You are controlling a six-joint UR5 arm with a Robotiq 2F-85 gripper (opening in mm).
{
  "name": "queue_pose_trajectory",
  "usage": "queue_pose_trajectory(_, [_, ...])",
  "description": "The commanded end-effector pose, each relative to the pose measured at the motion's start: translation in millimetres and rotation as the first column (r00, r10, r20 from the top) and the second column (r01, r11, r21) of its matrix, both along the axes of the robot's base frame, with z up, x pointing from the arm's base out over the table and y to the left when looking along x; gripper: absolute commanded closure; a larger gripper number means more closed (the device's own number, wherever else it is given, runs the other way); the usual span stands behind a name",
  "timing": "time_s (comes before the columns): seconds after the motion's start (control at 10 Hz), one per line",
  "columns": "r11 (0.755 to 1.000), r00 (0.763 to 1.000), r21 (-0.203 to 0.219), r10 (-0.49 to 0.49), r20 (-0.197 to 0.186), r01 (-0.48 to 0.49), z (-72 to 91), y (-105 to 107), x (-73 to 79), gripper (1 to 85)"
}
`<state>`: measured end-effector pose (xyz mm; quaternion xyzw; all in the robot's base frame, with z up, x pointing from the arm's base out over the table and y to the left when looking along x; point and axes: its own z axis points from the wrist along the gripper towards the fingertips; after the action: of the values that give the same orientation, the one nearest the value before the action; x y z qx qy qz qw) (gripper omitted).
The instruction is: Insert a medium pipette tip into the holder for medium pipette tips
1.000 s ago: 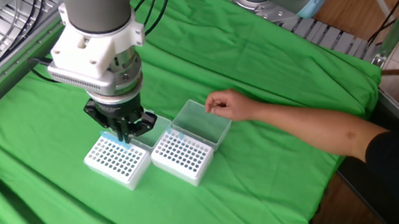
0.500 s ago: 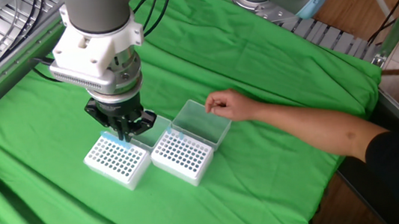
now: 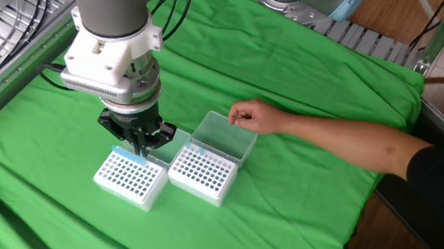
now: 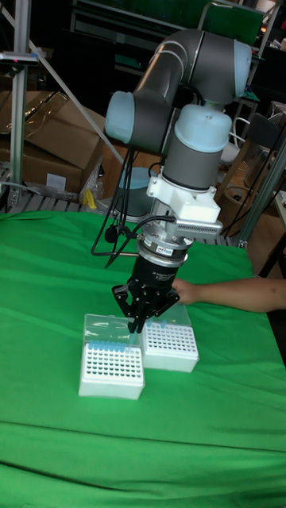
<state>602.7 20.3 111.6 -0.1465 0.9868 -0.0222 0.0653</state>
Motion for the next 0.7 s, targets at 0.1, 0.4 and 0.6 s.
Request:
queue_pose_trajectory(0.1, [1.0, 1.0, 0.014, -0.004, 0.001, 0.004, -4.2, 0.7, -4.5, 82.0])
queue_pose_trajectory(0.4, [1.0, 1.0, 0.019, -0.001, 0.004, 0.001, -7.5, 0.1, -5.0, 82.0])
queue_pose_trajectory(0.6, [1.0, 1.0, 0.024, -0.001, 0.006, 0.001, -7.4, 0.7, -5.6, 82.0])
